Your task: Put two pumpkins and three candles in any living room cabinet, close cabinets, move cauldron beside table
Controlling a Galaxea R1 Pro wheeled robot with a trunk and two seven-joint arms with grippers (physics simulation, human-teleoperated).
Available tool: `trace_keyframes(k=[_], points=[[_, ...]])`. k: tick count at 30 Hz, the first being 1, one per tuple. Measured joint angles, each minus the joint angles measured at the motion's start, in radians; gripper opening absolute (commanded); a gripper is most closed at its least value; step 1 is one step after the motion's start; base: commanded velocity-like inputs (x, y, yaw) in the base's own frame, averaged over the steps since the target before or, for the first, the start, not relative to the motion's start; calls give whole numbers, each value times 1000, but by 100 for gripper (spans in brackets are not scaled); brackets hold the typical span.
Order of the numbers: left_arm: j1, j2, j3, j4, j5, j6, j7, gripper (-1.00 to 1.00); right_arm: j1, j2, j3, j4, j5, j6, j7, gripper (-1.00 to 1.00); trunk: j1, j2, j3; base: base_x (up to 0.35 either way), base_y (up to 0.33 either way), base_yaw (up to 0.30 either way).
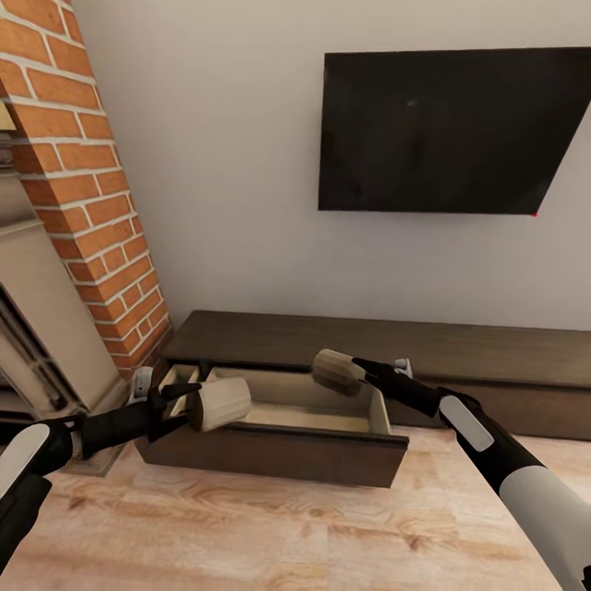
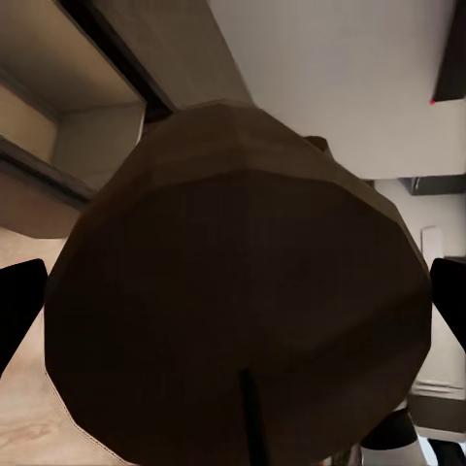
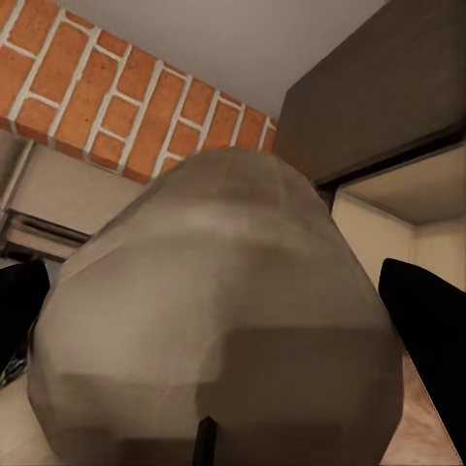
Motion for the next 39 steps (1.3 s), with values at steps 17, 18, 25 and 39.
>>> trace_keyframes(k=[17,18,25,39], points=[[0,0,-1,0,1,0,0,-100,0,-1,0,0,-1,-1,1,-100,0,0,0,334,-2,0],[0,0,-1,0,1,0,0,-100,0,-1,0,0,-1,-1,1,-100,0,0,0,333,0,0],[0,-1,-1,0,12,-1,0,-100,0,1,0,-2,-3,3,1,-100,0,0,0,162,0,0],[1,0,-2,4,37,0,-1,-100,3,-2,4,34,-12,122,6,-100,1,0,0,4,0,0]])
